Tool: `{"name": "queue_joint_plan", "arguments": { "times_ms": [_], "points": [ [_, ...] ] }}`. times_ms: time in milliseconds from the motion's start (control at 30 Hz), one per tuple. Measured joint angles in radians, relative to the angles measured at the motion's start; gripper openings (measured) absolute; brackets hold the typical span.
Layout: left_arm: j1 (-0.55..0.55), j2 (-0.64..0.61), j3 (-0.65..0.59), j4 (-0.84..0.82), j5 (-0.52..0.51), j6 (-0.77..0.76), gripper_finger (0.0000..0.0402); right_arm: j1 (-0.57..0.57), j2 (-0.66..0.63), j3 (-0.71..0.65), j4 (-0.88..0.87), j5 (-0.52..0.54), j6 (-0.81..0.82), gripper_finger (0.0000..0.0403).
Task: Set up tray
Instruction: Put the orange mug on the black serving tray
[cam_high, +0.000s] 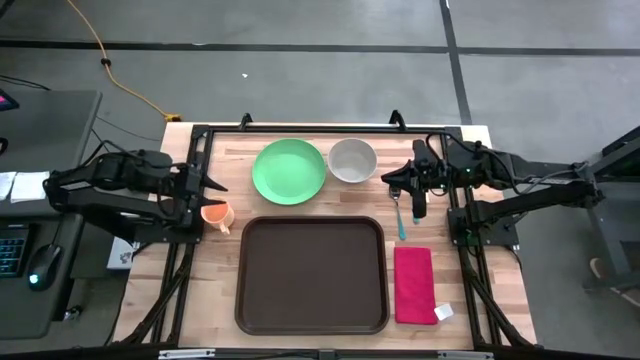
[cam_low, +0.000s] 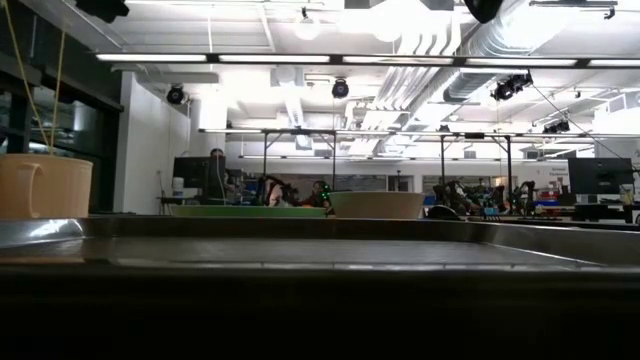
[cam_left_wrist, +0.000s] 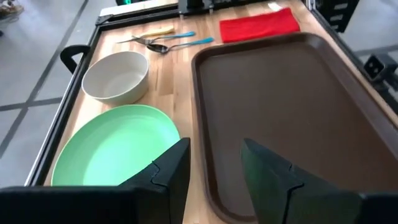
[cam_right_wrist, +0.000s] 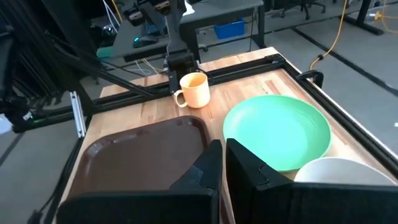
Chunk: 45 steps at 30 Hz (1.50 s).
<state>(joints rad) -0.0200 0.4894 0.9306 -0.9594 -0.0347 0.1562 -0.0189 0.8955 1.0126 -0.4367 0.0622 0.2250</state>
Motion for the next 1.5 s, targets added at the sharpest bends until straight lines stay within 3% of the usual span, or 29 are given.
{"name": "queue_joint_plan", "arguments": {
  "times_ms": [333,800,1100,1500],
  "points": [
    [0.000,-0.004,-0.008,0.020,-0.008,-0.004,0.0175,0.000,-0.014,-0.042,-0.039,0.067,-0.035,0.0000],
    [0.000,-0.003,-0.067,0.009,-0.064,-0.089,0.0175,0.000,-0.255,-0.500,0.396,0.111,0.075,0.0000],
    [0.000,-0.003,-0.078,-0.103,0.076,-0.255,0.0175,0.000,-0.374,-0.714,0.592,0.146,0.137,0.0000],
    [0.000,-0.003,-0.078,-0.235,0.186,-0.442,0.0175,0.000,-0.407,-0.769,0.608,0.220,0.138,0.0000]
  ]
}}
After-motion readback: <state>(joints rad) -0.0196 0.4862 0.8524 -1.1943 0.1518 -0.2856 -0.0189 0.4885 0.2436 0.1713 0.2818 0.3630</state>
